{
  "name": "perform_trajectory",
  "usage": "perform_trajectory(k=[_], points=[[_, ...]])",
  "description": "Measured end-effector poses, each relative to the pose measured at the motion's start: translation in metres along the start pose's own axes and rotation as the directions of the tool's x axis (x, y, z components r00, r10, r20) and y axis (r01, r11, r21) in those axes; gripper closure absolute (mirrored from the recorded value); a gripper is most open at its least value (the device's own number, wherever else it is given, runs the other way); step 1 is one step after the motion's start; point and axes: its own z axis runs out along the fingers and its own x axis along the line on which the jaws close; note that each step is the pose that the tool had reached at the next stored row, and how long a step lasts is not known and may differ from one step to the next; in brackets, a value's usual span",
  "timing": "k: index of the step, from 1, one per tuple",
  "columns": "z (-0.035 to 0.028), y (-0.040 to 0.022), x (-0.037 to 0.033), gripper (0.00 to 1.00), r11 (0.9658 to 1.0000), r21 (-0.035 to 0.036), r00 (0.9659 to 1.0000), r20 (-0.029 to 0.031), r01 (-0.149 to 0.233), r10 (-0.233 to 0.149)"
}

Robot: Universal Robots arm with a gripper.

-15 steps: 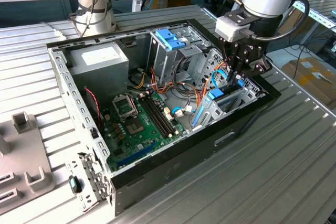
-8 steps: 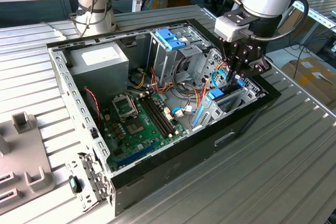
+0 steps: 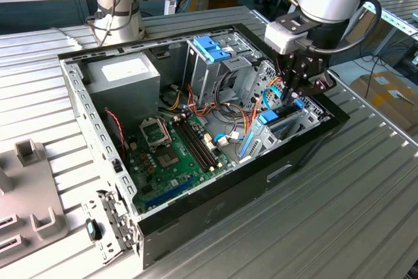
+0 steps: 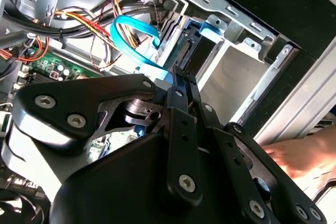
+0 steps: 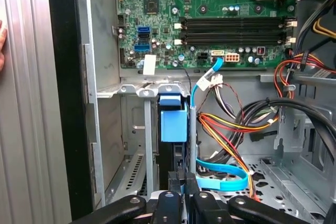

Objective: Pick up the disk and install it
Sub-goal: 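Insert the first disk wire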

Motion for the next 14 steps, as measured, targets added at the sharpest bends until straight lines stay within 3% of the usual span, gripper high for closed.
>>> perform_trajectory(k=[2, 14], points=[[0.0, 0.0007, 0.0, 0.84, 0.9999, 0.0123, 1.0, 0.0016, 0.002, -0.002], [0.0026, 0.0012, -0.0002, 0.84, 0.9999, 0.0131, 1.0, 0.0017, 0.003, -0.003]])
